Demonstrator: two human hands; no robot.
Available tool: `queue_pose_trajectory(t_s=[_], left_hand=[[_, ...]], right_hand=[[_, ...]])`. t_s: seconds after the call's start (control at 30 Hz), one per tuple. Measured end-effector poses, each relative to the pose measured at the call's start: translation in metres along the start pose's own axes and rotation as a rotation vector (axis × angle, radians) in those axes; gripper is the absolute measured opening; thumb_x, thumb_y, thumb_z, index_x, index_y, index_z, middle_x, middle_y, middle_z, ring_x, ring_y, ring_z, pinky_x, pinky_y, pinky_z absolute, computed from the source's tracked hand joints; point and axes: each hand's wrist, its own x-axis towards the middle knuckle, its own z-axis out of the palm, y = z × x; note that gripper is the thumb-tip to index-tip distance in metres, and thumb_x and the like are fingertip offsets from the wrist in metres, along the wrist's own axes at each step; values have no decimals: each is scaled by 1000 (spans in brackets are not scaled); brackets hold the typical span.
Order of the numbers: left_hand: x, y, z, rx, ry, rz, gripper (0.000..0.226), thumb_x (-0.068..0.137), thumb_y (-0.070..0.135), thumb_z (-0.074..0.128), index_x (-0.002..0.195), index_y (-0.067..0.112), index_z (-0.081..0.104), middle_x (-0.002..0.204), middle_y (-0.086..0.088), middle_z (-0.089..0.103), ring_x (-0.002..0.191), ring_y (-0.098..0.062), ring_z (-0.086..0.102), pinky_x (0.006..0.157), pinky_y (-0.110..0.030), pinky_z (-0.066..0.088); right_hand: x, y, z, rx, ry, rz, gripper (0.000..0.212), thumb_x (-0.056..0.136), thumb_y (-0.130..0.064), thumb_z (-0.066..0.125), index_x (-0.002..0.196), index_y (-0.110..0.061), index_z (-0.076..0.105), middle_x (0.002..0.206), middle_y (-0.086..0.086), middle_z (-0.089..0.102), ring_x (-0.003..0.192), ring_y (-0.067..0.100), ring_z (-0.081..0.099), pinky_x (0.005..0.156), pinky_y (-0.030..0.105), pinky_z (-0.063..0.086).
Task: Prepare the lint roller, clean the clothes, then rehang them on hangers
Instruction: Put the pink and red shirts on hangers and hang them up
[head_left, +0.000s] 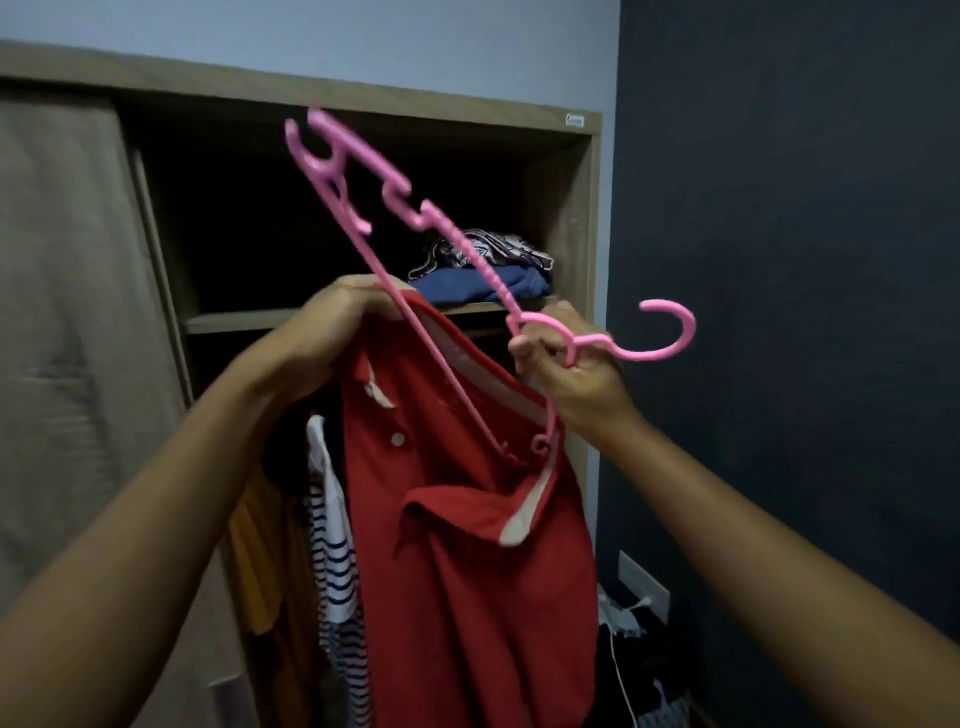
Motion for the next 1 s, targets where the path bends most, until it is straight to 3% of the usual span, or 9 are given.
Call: queue_pose_trajectory(t_s=[0.07, 0.17, 0.3, 0.47, 0.57, 0.67, 0.83, 0.93, 1.0], left_hand=[[-7, -3, -29, 127, -24, 12, 39, 60, 3, 50, 91, 12, 72, 83, -15, 69, 77, -26, 62, 68, -30, 47], [-19, 1, -59, 324, -62, 42, 46, 67, -5, 52, 108, 7, 70, 100, -15, 76, 92, -25, 68, 76, -33, 53], [-22, -6, -83, 655, -48, 23, 30, 79, -4, 65, 100, 16, 71, 94, -9, 75, 87, -23, 72, 77, -36, 58], [-29, -25, -92, 1076, 172, -63, 17, 77, 24, 79, 78, 14, 66, 69, -3, 63, 65, -21, 59, 61, -31, 43], [-37, -25, -85, 1009, 157, -170, 32, 82, 26, 73, 56, 12, 61, 52, -4, 57, 52, -18, 53, 51, -30, 40], [-41, -20, -57, 783, 166, -251, 36, 85, 30, 66, 58, 7, 70, 48, -6, 58, 47, -17, 52, 50, -27, 40], [-49, -31, -14, 606, 122, -298, 41, 91, 27, 57, 62, 3, 74, 50, -9, 67, 45, -20, 58, 40, -22, 41], [-50, -33, -19, 517, 226, -308, 37, 91, 27, 60, 64, 8, 74, 51, -2, 67, 58, -24, 70, 44, -26, 46], [-49, -32, -24, 481, 243, -313, 36, 94, 25, 58, 67, 8, 73, 44, 5, 61, 59, -21, 71, 47, -29, 49]], right_hand=[[-2, 12, -7, -140, -172, 59, 42, 90, -55, 61, 85, -14, 65, 93, 7, 57, 86, 23, 59, 75, 45, 50], [-9, 19, -20, -208, -432, 188, 36, 88, -62, 59, 95, -27, 64, 98, -4, 52, 90, 12, 57, 78, 35, 53], [-6, 19, -28, -262, -646, 264, 43, 84, -71, 54, 88, -29, 65, 100, -8, 49, 95, 14, 56, 83, 36, 53], [5, 13, -40, -357, -828, 361, 56, 77, -80, 53, 99, -29, 66, 101, -8, 53, 93, 17, 61, 88, 42, 56], [3, 8, -30, -389, -943, 452, 54, 78, -78, 58, 94, -28, 68, 92, -7, 62, 86, 18, 65, 80, 38, 55], [8, 5, -6, -416, -998, 419, 54, 81, -74, 60, 84, -21, 72, 78, -7, 68, 69, 12, 63, 68, 36, 53], [30, 2, 14, -196, -856, 336, 29, 83, -49, 76, 92, -21, 77, 91, -1, 75, 85, 12, 70, 80, 40, 58], [44, 2, 2, -1, -711, 444, 20, 79, -25, 83, 82, -7, 76, 78, 1, 75, 73, 7, 67, 67, 26, 51], [54, -1, -8, 52, -654, 538, 19, 77, -25, 84, 76, -8, 76, 70, 3, 72, 64, 9, 63, 60, 24, 46]])
